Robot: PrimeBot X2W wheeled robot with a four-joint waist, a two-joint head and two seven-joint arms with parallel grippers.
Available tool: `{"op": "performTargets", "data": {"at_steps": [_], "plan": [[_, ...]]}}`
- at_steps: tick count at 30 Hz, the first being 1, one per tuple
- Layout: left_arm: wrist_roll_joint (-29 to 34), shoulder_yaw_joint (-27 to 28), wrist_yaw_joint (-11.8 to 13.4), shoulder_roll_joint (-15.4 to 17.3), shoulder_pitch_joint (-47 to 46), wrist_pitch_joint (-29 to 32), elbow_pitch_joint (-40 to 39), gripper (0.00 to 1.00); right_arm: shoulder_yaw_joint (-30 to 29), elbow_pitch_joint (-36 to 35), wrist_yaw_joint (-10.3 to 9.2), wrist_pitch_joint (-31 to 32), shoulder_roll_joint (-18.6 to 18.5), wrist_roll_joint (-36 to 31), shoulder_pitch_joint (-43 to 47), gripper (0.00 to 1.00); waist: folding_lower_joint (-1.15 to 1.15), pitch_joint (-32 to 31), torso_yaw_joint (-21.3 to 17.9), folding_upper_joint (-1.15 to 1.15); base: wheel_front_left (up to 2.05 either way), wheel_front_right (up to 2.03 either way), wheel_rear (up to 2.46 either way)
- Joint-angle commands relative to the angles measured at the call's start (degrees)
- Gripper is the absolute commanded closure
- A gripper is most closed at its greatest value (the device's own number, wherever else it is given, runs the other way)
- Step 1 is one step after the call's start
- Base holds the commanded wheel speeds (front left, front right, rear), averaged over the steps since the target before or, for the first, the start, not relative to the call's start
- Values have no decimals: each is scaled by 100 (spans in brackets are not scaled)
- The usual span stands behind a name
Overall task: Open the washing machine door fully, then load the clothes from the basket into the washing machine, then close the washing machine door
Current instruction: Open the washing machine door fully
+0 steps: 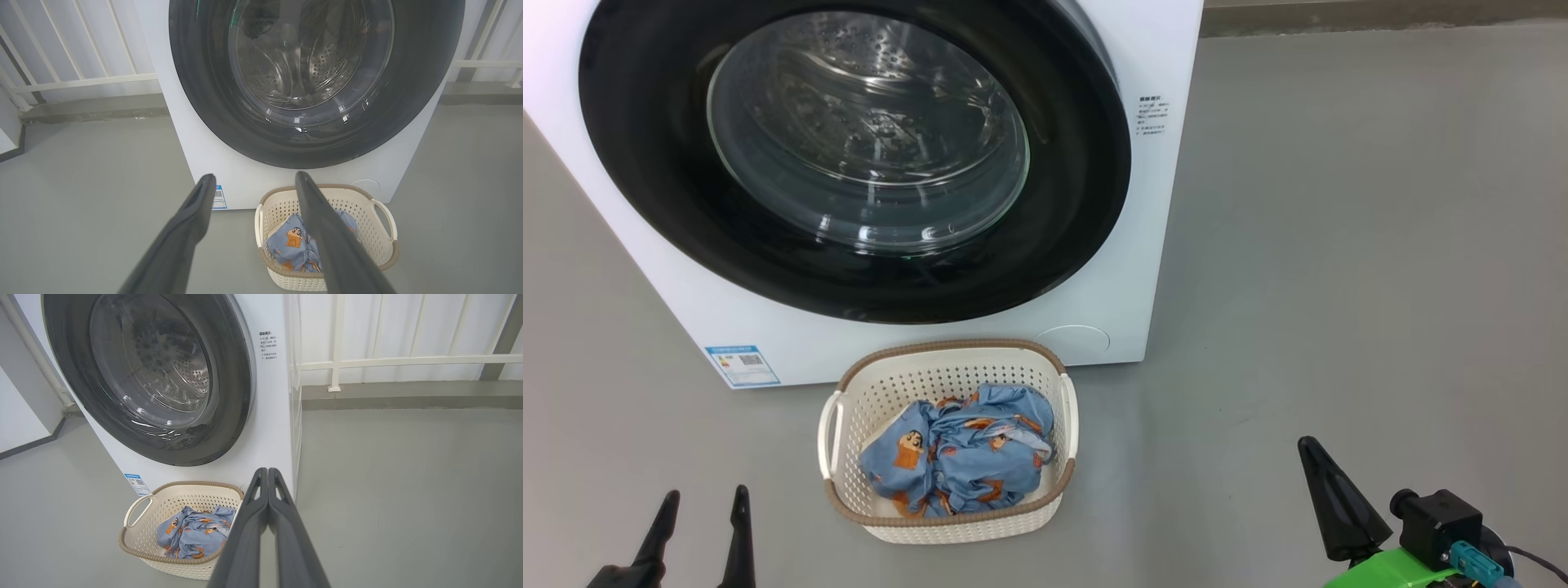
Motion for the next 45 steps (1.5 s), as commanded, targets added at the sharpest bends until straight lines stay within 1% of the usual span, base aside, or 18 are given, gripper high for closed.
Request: {"op": "performTargets", "data": {"at_steps": [1, 12, 15, 16, 18, 20, 23, 25, 28, 31, 33, 36, 41, 45], "plan": [[-42, 177, -14, 88, -125, -38, -128, 0, 154, -166, 9, -69, -44, 10, -66, 100, 0, 3, 0, 0, 0, 0, 0], [-65, 170, -14, 83, -120, -38, -128, 0, 168, -215, 9, -69, -46, 50, -60, 100, 0, 23, 13, 0, 0, 0, 0], [-68, 170, -14, 81, -122, -38, -131, 0, 45, -283, 9, -69, 30, 365, -60, 100, 0, 41, 20, 0, 0, 0, 0], [-68, 170, -14, 81, -122, -38, -131, 0, 45, -283, 9, -69, 30, 365, -60, 100, 0, 41, 20, 0, 0, 0, 0], [-73, 167, -14, 80, -129, -38, -138, 0, -192, -371, 9, -69, 119, 1076, -59, 100, 0, 63, 31, 0, 0, 0, 0], [-83, 164, -14, 78, -142, -38, -148, 0, -279, -377, 9, -69, 149, 1838, -41, 100, 0, 92, 47, 0, 0, 0, 0], [-107, 146, -14, 77, -169, -38, -156, 0, -397, -315, 9, -69, 156, 3645, -55, 100, 0, 148, 80, 0, 0, 0, 0], [-130, 144, -14, 81, -178, -38, -174, 0, -525, -215, 9, -69, 157, 4540, -96, 100, 0, 198, 94, 0, 0, 0, 0], [-159, 176, -14, 86, -155, -38, -256, 0, -547, -32, 9, -69, 158, 5669, -243, 100, 0, 302, 77, 0, 0, 0, 0], [-187, 140, -14, 88, -137, -38, -351, 0, -439, 20, 9, -69, 159, 6609, -445, 100, 0, 454, 82, 0, 0, 0, 0], [-221, 101, -14, 110, -147, -38, -421, 0, -444, -8, 9, -68, 130, 7083, -586, 100, 0, 592, 101, 0, 0, 0, 0], [-309, 45, -14, 184, -206, -38, -557, 0, -647, -89, 9, -61, -47, 7643, -820, 100, 0, 889, 128, 0, 0, 0, 0], [-491, -13, -14, 295, -316, -38, -861, 0, -1161, -282, 9, 68, -203, 8229, -1261, 100, 0, 1446, 196, 0, 0, 0, 0], [-633, 4, -14, 359, -363, -38, -972, 0, -1635, -461, 9, 496, -181, 8626, -1600, 100, 0, 1868, 220, 0, 0, 0, 0]]}}
